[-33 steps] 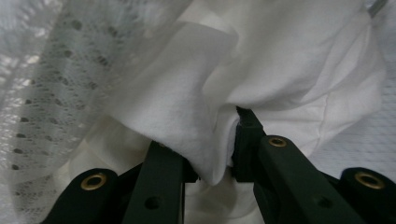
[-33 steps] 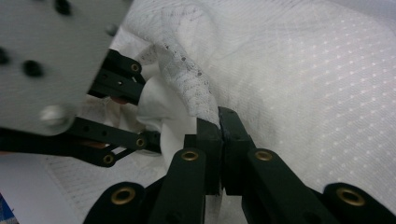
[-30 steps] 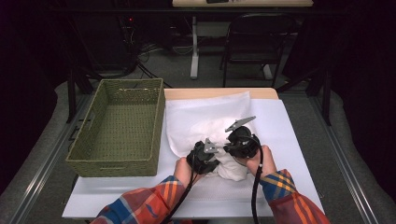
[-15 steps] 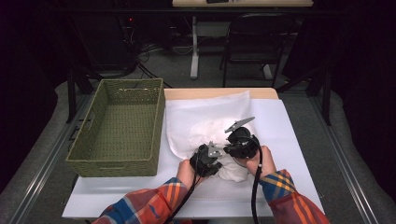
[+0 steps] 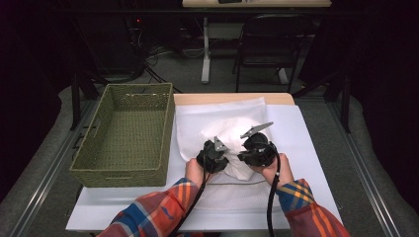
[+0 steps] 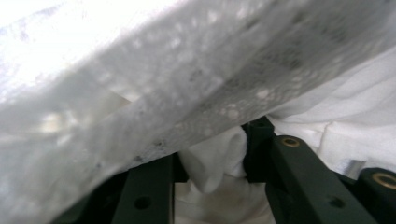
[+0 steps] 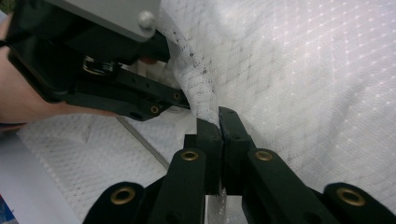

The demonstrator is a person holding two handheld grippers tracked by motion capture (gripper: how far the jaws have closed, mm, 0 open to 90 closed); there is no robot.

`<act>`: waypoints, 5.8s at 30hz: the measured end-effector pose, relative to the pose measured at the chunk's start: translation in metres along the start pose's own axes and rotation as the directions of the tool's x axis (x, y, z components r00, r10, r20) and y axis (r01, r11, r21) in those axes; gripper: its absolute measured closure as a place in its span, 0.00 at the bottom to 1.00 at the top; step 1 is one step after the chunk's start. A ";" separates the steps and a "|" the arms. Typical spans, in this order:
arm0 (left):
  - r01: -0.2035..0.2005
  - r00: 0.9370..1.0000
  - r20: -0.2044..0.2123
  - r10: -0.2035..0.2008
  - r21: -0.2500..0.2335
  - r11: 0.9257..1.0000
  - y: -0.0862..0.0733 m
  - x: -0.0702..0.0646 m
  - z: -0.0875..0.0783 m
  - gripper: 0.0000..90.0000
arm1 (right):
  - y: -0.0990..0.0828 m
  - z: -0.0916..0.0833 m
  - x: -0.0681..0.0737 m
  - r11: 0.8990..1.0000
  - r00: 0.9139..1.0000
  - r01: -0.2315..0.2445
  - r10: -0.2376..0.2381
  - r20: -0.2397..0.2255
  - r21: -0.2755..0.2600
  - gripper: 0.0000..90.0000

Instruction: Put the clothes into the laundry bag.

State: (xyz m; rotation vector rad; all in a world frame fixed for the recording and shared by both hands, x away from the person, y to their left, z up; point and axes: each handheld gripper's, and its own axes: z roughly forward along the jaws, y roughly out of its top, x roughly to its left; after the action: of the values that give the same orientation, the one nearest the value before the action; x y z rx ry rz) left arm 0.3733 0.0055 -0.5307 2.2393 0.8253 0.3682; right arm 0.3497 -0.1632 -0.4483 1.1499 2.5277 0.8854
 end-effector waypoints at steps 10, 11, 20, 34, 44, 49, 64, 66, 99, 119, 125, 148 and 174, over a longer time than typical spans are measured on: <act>0.008 0.996 0.089 -0.009 0.019 1.000 -0.012 -0.010 -0.025 0.33 | 0.000 0.001 0.001 1.000 1.000 0.006 -0.006 0.007 0.001 0.99; 0.007 0.996 0.087 -0.008 0.014 1.000 -0.012 -0.013 -0.026 0.33 | 0.000 0.001 0.000 1.000 1.000 0.006 -0.006 0.009 0.002 0.99; 0.027 0.999 0.018 -0.027 -0.016 1.000 -0.007 -0.020 -0.004 0.54 | 0.000 0.004 0.001 1.000 1.000 0.005 -0.005 0.005 0.006 0.98; 0.073 0.995 -0.066 -0.075 -0.040 0.997 0.008 0.006 0.007 0.78 | 0.001 -0.003 0.001 1.000 1.000 -0.003 0.003 -0.005 -0.014 0.99; 0.016 0.998 0.053 -0.017 0.014 1.000 -0.006 0.001 -0.027 0.35 | 0.000 0.000 0.000 1.000 1.000 0.004 -0.004 -0.006 -0.001 0.98; -0.045 0.998 0.055 0.043 0.035 0.998 -0.020 -0.004 -0.051 0.28 | -0.001 0.002 0.000 1.000 1.000 0.003 -0.003 -0.005 0.010 0.98; -0.068 0.997 0.056 0.062 0.125 0.990 -0.059 -0.007 -0.081 0.33 | -0.001 0.002 0.003 1.000 1.000 0.006 -0.006 -0.007 0.022 0.98; -0.080 0.996 0.045 0.074 0.147 0.986 -0.061 -0.007 -0.073 0.39 | -0.001 0.003 0.003 1.000 1.000 0.010 -0.010 -0.009 0.024 0.98; 0.000 0.995 0.099 -0.014 0.138 0.990 -0.085 0.015 -0.100 0.66 | -0.010 0.005 0.010 0.996 0.999 0.040 -0.038 -0.036 0.075 0.98; -0.031 0.998 0.063 0.025 0.093 0.995 -0.083 0.012 -0.093 0.96 | -0.021 0.002 0.007 0.994 0.998 0.047 -0.042 -0.052 0.094 0.98; 0.046 0.993 0.108 -0.053 0.070 0.997 -0.089 0.020 -0.107 0.97 | -0.025 0.000 0.008 0.994 0.997 0.056 -0.051 -0.058 0.095 0.98; 0.101 0.985 0.118 -0.126 0.199 0.975 -0.119 0.038 -0.122 0.91 | -0.046 0.035 0.010 0.970 0.994 0.094 -0.080 -0.067 0.226 0.97; -0.038 0.985 0.170 0.006 0.191 0.981 -0.104 -0.002 -0.121 0.42 | -0.047 0.044 0.013 0.963 0.988 0.127 -0.103 -0.113 0.237 0.60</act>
State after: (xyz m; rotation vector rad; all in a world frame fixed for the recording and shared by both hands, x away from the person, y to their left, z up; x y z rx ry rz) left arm 0.2674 0.1249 -0.5186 2.4221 0.7746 0.1088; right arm 0.3316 -0.1584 -0.5111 1.0329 2.8151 0.6314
